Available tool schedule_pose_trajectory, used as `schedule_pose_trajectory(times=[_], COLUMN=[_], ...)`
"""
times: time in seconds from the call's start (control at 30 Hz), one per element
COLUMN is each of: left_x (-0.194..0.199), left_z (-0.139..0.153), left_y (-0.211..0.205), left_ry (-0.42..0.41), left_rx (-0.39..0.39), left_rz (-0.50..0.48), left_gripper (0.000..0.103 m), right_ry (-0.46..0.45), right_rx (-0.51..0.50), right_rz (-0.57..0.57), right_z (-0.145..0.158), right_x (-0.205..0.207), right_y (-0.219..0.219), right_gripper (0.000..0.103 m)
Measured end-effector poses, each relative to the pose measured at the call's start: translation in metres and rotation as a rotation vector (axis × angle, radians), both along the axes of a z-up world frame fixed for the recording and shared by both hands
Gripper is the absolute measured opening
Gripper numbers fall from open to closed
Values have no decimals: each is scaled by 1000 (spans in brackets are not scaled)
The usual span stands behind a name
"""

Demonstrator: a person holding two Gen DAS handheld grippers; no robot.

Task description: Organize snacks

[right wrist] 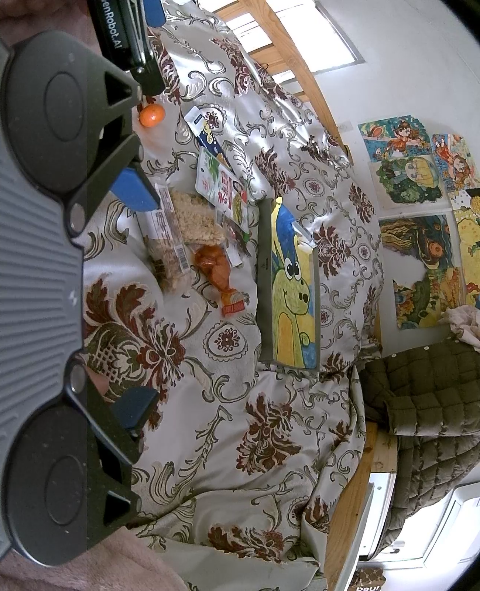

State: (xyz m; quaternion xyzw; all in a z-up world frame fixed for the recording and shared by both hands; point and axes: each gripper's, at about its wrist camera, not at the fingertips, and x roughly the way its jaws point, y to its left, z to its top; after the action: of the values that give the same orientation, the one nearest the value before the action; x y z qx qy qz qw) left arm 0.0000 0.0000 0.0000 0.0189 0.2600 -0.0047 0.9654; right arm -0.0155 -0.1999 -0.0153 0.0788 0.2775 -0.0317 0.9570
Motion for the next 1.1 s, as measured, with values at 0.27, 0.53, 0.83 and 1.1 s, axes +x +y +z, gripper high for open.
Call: schedule_pose_trajectory(times=[0.27, 0.53, 0.83, 1.1], left_x=[2, 22, 68, 133], left_z=[1, 9, 12, 7], left_y=[1, 8, 26, 49], left_ry=[11, 63, 232, 407], left_rx=[-9, -45, -119, -188], left_rz=[-4, -21, -80, -66], left_gripper=[102, 102, 102, 102], right_ry=[3, -6, 71, 205], right_rx=[1, 7, 98, 184], right_rz=[1, 28, 185, 316], right_z=[-1, 6, 5, -9], right_x=[2, 7, 40, 83], right_y=[-2, -1, -6, -8], right_gripper=[103, 103, 103, 103])
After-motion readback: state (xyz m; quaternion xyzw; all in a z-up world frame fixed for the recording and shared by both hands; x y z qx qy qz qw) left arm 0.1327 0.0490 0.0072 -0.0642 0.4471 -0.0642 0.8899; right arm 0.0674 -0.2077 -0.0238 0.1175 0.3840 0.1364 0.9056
